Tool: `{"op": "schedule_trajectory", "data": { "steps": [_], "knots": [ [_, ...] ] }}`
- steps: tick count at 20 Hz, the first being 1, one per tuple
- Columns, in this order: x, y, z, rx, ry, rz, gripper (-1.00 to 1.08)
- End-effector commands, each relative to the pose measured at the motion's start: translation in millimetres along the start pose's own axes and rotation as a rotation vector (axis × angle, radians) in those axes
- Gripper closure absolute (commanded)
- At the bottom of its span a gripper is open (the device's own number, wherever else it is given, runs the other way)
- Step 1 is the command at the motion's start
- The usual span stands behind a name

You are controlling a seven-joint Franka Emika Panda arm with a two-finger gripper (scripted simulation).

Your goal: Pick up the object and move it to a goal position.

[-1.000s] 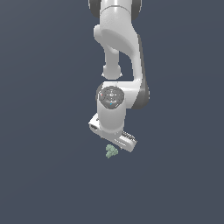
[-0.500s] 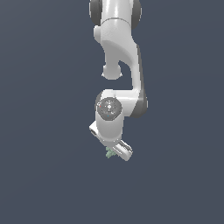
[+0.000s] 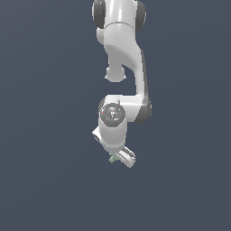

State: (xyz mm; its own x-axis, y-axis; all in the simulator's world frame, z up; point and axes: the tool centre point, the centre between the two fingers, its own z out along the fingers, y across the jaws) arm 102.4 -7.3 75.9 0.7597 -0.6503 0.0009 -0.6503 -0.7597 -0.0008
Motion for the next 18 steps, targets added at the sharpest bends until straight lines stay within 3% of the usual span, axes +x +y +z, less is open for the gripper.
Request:
{"op": "schedule_trajectory", "data": {
  "steps": [1, 7, 13, 14, 18],
  "knots": [
    [0, 1, 10, -0.001, -0.001, 0.001, -0.92],
    [-1, 1, 41, -0.001, -0.001, 0.004, -0.92],
    [0, 0, 45, -0.001, -0.001, 0.004, -0.92],
    [0, 0, 45, -0.001, -0.001, 0.004, 1.08],
    [0, 0, 45, -0.001, -0.001, 0.004, 1.08]
  ]
}}
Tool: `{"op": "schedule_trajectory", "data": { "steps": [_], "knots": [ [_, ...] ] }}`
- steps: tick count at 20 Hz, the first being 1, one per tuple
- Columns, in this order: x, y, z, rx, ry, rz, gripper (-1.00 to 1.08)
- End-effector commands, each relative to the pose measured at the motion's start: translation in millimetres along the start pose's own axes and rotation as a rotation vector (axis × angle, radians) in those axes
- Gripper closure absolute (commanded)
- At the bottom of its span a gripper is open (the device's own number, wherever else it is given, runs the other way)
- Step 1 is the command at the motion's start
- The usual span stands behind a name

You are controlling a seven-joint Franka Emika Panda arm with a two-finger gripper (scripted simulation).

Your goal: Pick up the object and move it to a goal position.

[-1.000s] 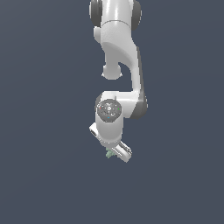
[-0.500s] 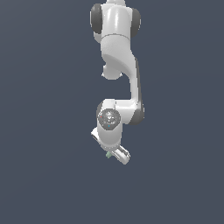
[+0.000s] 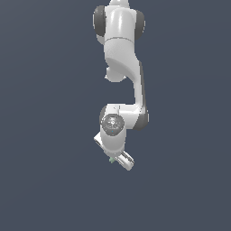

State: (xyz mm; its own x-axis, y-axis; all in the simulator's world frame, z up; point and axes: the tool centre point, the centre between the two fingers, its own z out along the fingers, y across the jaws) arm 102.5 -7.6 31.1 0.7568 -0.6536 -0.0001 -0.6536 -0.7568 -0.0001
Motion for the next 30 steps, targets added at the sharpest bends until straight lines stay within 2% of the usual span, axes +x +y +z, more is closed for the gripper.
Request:
{"op": "schedule_trajectory", "data": {
  "steps": [1, 16, 23, 30],
  "knots": [
    [0, 0, 0, 0.000, 0.000, 0.000, 1.08],
    [-3, 11, -16, 0.000, 0.000, 0.000, 1.08],
    [-9, 33, -50, 0.000, -0.001, 0.000, 1.08],
    [-18, 67, -104, 0.001, -0.001, 0.000, 1.08]
  ]
}}
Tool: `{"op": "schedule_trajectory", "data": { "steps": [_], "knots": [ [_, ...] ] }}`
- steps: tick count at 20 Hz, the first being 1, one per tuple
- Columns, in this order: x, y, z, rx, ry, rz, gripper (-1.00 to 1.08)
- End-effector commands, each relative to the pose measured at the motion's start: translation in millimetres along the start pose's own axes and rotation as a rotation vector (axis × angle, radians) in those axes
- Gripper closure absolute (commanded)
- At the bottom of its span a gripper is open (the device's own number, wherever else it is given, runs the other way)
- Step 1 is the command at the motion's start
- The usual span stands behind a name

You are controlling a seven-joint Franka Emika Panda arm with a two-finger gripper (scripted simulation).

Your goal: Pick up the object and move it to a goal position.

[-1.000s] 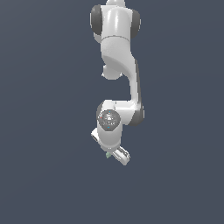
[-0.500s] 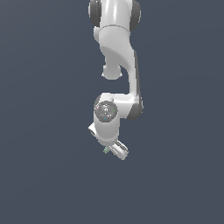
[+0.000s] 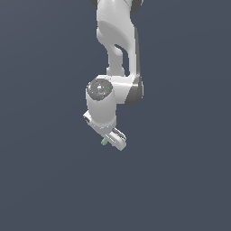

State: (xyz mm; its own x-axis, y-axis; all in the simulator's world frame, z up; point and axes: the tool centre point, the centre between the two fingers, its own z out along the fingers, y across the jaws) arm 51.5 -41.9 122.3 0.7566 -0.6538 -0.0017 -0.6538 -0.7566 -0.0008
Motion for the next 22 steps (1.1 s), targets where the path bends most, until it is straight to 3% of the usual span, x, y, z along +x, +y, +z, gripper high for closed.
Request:
{"op": "schedule_trajectory", "data": {
  "steps": [1, 22],
  "knots": [
    [-4, 13, -21, 0.001, 0.000, 0.000, 1.08],
    [-35, 141, -222, 0.001, 0.000, 0.001, 1.08]
  ]
}}
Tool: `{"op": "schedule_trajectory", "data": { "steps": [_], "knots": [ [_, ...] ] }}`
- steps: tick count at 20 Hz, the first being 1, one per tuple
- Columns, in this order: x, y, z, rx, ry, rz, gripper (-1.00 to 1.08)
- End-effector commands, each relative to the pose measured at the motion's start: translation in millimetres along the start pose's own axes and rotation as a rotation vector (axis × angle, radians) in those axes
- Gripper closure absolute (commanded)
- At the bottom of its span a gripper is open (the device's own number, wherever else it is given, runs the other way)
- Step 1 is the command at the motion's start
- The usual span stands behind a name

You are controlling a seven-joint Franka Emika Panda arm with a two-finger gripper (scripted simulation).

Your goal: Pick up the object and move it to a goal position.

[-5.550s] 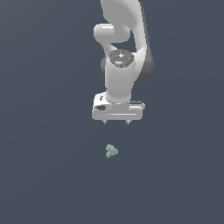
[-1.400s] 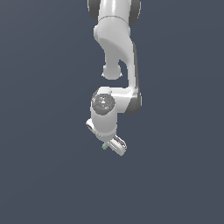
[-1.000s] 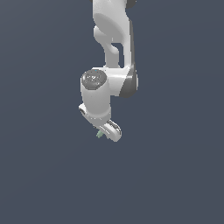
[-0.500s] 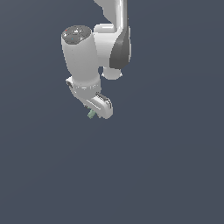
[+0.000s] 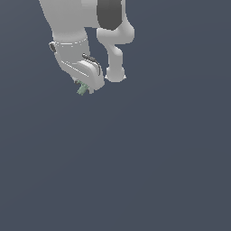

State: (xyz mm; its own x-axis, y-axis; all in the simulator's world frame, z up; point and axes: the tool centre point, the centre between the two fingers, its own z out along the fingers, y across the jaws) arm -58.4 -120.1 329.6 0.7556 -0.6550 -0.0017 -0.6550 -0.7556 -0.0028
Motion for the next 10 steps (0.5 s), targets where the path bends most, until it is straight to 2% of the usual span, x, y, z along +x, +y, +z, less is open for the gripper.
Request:
{"op": "schedule_trajectory", "data": {
  "steps": [1, 10],
  "knots": [
    [-4, 16, -25, -0.001, 0.000, 0.000, 1.08],
    [-12, 56, -94, -0.002, 0.001, 0.000, 1.08]
  ]
}}
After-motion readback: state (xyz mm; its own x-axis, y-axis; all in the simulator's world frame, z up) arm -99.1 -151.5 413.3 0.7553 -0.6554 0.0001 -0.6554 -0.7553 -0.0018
